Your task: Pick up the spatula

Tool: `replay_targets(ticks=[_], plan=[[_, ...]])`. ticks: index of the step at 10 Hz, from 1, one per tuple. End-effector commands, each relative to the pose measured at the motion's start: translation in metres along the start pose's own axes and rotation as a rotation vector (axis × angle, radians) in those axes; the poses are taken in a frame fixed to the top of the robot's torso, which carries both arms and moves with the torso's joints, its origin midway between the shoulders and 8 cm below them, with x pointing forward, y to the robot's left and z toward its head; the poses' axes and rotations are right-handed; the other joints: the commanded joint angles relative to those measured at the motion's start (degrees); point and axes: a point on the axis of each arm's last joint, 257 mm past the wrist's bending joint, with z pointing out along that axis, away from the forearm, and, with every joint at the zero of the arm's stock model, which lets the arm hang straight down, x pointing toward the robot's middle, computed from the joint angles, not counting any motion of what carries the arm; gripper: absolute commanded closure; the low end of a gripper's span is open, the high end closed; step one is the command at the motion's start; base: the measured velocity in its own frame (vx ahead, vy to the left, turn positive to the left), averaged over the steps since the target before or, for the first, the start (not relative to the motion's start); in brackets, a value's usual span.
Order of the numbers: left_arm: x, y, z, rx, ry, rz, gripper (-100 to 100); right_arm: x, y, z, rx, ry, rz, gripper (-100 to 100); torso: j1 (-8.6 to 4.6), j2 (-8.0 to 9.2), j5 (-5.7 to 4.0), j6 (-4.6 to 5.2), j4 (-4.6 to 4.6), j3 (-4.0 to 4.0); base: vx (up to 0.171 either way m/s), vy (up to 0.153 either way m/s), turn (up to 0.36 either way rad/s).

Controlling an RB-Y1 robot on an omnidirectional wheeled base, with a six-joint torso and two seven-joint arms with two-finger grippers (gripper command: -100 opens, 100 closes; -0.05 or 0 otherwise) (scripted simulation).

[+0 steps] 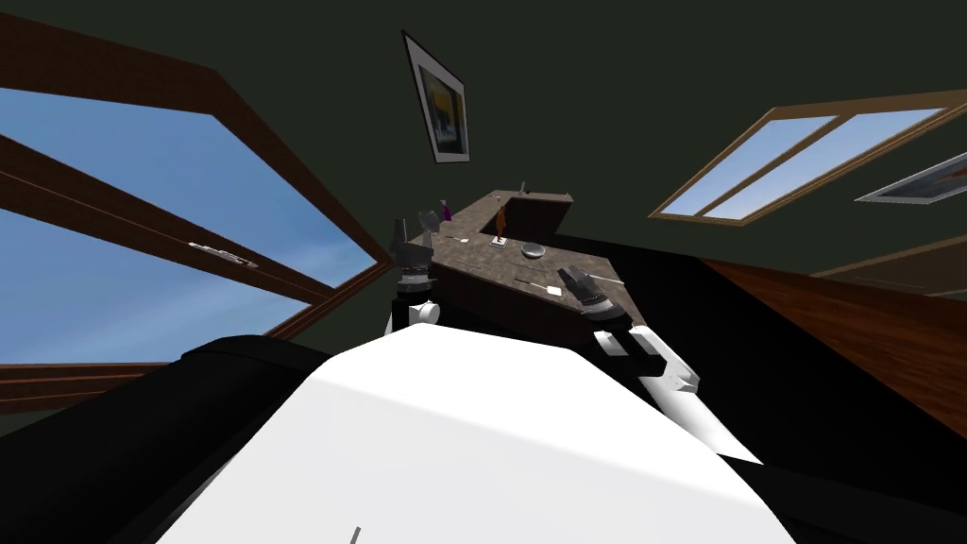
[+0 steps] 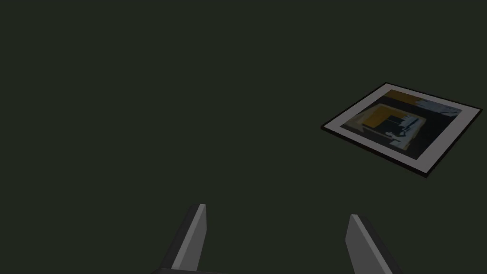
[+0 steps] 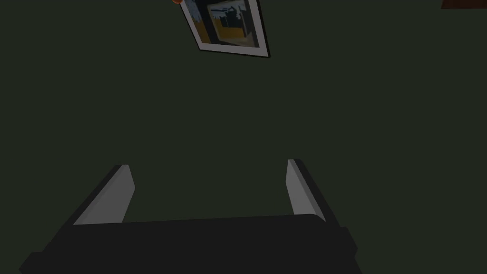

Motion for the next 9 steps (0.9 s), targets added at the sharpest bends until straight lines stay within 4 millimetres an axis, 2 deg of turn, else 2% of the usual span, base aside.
replay_targets(ticks=[1, 6, 7, 8, 9], plan=[[0.000, 0.000, 0.000, 0.000, 0.000, 0.000, 0, 0.005, -0.006, -0.002, -0.005, 0.034, -0.034, -100, 0.00, 0.00, 0.00, 0.00, 0.00, 0.00, -0.007, 0.012, 0.057], [0.000, 0.000, 0.000, 0.000, 0.000, 0.000, 0, 0.028, -0.033, -0.016, -0.020, 0.207, -0.181, -100, 0.00, -0.02, 0.00, 0.05, 0.00, -0.01, -0.003, 0.016, 0.112], [0.000, 0.000, 0.000, 0.000, 0.000, 0.000, 0, 0.027, -0.034, -0.016, -0.024, 0.215, -0.189, -100, 0.00, -0.03, 0.00, 0.01, -0.01, -0.02, 0.003, 0.011, 0.074], [0.000, 0.000, 0.000, 0.000, 0.000, 0.000, 0, 0.036, -0.042, -0.023, -0.027, 0.272, -0.225, -100, -0.01, -0.03, -0.01, 0.05, -0.01, -0.02, 0.005, 0.017, 0.117], [0.000, 0.000, 0.000, 0.000, 0.000, 0.000, 0, 0.035, -0.043, -0.023, -0.030, 0.280, -0.232, -100, 0.00, -0.05, -0.01, 0.02, -0.01, -0.03, 0.005, 0.014, 0.085]])
